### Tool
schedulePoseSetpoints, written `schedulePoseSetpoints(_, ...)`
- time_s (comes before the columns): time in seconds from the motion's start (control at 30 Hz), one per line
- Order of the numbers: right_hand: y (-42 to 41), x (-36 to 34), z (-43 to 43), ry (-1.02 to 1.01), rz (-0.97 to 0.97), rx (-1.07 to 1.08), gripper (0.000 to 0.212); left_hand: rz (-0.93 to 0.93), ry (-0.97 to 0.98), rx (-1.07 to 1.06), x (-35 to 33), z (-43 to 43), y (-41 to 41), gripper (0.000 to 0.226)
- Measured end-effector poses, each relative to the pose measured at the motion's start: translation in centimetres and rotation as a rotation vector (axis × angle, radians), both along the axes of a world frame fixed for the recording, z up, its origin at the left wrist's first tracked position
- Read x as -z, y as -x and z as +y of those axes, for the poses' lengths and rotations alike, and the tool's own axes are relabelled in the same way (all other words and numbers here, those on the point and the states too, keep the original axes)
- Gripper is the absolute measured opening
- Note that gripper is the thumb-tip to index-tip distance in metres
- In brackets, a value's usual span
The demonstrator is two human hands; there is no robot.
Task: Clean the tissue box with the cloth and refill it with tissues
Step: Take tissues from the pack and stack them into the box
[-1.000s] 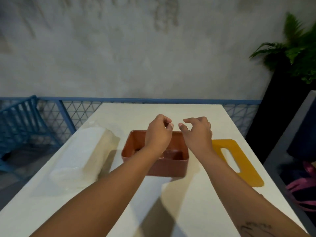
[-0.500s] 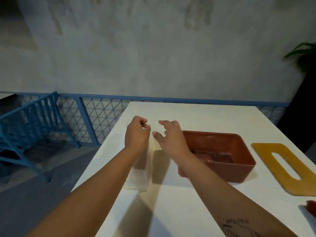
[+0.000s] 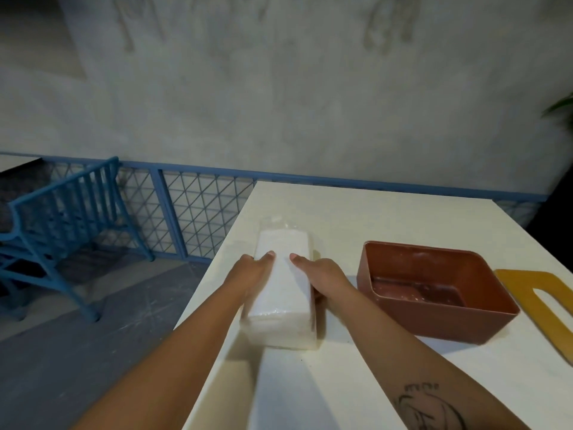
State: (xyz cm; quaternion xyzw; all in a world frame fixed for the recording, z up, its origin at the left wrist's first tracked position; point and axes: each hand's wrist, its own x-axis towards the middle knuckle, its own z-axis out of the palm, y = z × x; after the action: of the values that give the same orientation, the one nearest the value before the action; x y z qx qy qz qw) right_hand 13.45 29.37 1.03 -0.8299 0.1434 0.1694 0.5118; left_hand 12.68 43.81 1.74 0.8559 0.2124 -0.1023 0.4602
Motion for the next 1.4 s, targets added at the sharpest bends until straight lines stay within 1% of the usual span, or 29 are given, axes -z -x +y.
schedulePoseSetpoints(0.07,-0.3,0.5,0.0,-0.028,-0.024,-0.007,0.077,0.039,0.083,-0.001,0.1,-0.1,0.2,0.069)
schedulePoseSetpoints(0.2,0.2,-0.2,-0.4,-0.059,-0.111,-0.032,0.059,0.045,0.202,0.013,-0.1,0.3,0.5,0.071)
schedulePoseSetpoints(0.27,0.5,-0.9,-0.6,-0.078,-0.184,-0.044,0.048,0.009,0.262,-0.006,-0.3,0.5,0.7,0.067)
schedulePoseSetpoints(0.33,0.9,-1.9,-0.9,-0.109,-0.286,-0.059,0.041,-0.067,0.400,-0.039,-0.5,0.6,0.7,0.063)
schedulePoseSetpoints(0.4,1.4,-3.1,-1.1,-0.163,-0.374,-0.078,0.043,-0.190,0.562,-0.054,-0.8,0.6,0.7,0.066)
schedulePoseSetpoints(0.47,1.7,-4.1,-1.3,-0.199,-0.416,-0.105,0.057,-0.339,0.664,-0.052,-1.5,0.5,0.8,0.081)
schedulePoseSetpoints(0.5,1.8,-4.5,-1.4,-0.198,-0.426,-0.119,0.066,-0.407,0.672,-0.046,-1.8,0.4,0.8,0.091)
schedulePoseSetpoints(0.57,1.8,-5.3,-1.6,-0.174,-0.455,-0.143,0.079,-0.522,0.606,-0.006,-2.5,0.4,0.9,0.102)
schedulePoseSetpoints(0.63,1.8,-5.4,-1.8,-0.178,-0.493,-0.166,0.085,-0.605,0.536,0.056,-3.1,0.2,1.1,0.099)
schedulePoseSetpoints(0.73,1.8,-4.4,-2.3,-0.210,-0.585,-0.159,0.078,-0.667,0.469,0.127,-3.3,0.1,1.1,0.099)
schedulePoseSetpoints(0.83,2.3,-3.2,-2.6,-0.154,-0.653,-0.146,0.067,-0.710,0.417,0.181,-2.7,0.1,1.5,0.104)
schedulePoseSetpoints(0.9,2.7,-2.5,-2.8,-0.113,-0.693,-0.159,0.064,-0.730,0.387,0.199,-2.1,0.1,1.8,0.110)
schedulePoseSetpoints(1.0,3.5,-2.4,-3.5,-0.094,-0.681,-0.215,0.064,-0.773,0.362,0.212,-1.7,0.1,2.6,0.111)
schedulePoseSetpoints(1.07,3.9,-3.0,-4.4,-0.133,-0.640,-0.281,0.064,-0.791,0.377,0.216,-1.4,0.3,3.2,0.108)
schedulePoseSetpoints(1.1,4.1,-3.6,-4.8,-0.184,-0.634,-0.299,0.063,-0.796,0.385,0.218,-1.3,0.4,3.5,0.106)
schedulePoseSetpoints(1.17,4.6,-5.3,-5.3,-0.318,-0.655,-0.272,0.060,-0.814,0.389,0.229,-1.3,0.4,4.3,0.105)
schedulePoseSetpoints(1.23,4.9,-7.4,-5.5,-0.408,-0.718,-0.227,0.052,-0.824,0.375,0.248,-1.5,0.1,4.9,0.098)
schedulePoseSetpoints(1.27,4.9,-8.4,-5.4,-0.401,-0.763,-0.225,0.045,-0.823,0.365,0.259,-1.6,0.0,5.0,0.093)
schedulePoseSetpoints(1.3,5.0,-9.3,-5.2,-0.348,-0.810,-0.228,0.038,-0.829,0.344,0.272,-1.7,-0.1,5.1,0.087)
schedulePoseSetpoints(1.33,4.9,-10.1,-4.9,-0.264,-0.855,-0.231,0.032,-0.829,0.321,0.281,-1.7,-0.1,5.1,0.086)
schedulePoseSetpoints(1.4,4.6,-10.8,-4.2,-0.085,-0.938,-0.230,0.025,-0.807,0.278,0.308,-1.7,0.0,4.7,0.090)
